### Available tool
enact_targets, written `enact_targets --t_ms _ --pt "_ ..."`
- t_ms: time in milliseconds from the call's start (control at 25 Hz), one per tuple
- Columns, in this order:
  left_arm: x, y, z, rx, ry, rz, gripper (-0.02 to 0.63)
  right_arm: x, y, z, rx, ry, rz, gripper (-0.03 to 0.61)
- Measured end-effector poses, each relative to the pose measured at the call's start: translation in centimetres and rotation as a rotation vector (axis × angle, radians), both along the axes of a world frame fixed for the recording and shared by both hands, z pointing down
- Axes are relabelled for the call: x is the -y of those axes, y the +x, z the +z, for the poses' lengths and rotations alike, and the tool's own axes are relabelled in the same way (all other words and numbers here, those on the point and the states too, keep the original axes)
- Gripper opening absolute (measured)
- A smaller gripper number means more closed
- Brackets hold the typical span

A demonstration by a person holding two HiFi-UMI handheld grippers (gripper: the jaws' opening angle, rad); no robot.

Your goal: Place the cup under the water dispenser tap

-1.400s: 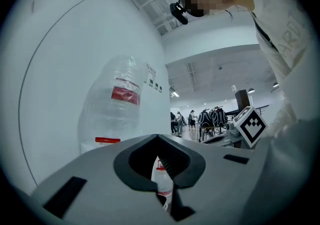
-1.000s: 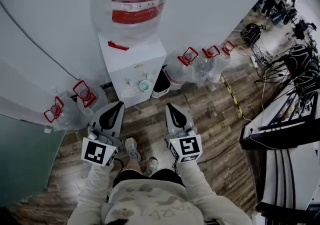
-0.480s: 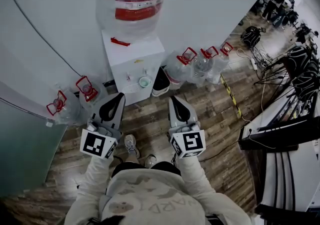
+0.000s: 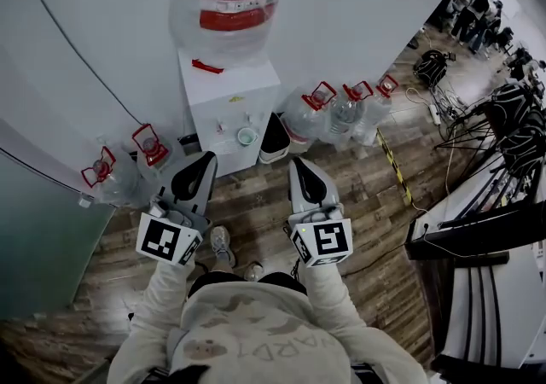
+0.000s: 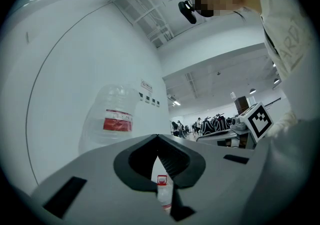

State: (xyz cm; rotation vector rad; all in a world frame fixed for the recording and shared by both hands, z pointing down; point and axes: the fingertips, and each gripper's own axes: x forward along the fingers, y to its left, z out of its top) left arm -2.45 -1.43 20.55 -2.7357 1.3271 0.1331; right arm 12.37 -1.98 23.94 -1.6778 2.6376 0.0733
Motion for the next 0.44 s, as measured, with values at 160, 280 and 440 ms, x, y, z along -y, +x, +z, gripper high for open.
enact_targets --t_ms 160,280,440 --pt "-0.7 0.5 -0.2 -0.007 0.003 -0.002 0.006 -0.6 0.1 -0.5 0.003 0.016 -0.011 0.009" --pt "-0.8 1.0 -0.4 -0.011 0.006 -0.001 0.005 -0.7 0.3 -0.8 -0.002 0.025 -0.018 0.009" --pt "-0.9 1.7 -0.4 -0.01 0.006 0.004 0.006 -0.8 0.5 -1.0 -0.025 0.031 -0.028 0.009"
